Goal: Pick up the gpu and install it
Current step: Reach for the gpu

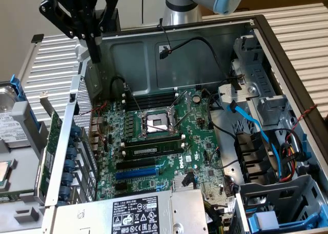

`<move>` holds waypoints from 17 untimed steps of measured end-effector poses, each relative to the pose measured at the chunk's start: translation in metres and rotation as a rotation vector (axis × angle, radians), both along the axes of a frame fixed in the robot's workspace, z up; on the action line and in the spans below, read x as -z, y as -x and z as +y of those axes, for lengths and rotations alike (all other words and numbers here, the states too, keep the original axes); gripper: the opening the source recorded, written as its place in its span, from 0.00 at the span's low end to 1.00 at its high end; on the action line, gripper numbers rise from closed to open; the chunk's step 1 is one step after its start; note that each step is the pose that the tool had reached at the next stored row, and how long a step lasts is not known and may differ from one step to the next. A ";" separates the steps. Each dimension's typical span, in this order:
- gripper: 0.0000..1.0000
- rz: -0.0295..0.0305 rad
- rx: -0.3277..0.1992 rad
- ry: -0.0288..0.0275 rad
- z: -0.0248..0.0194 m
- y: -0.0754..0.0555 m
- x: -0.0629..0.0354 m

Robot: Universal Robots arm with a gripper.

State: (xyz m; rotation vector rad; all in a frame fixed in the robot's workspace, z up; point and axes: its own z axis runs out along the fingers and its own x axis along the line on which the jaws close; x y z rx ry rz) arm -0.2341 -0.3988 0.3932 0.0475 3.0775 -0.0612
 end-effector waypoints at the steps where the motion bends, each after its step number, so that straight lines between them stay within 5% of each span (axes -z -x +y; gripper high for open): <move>1: 0.11 -0.0009 0.000 0.0000 0.0000 0.004 0.0000; 6: 0.11 -0.0101 0.000 0.0001 -0.0001 0.020 -0.0001; 11: 0.11 -0.0430 0.000 -0.0045 -0.0006 0.029 -0.0001; 13: 0.11 -0.0555 0.000 -0.0119 -0.0007 0.032 -0.0001; 17: 0.11 -0.0896 0.001 -0.0463 -0.0007 0.039 -0.0001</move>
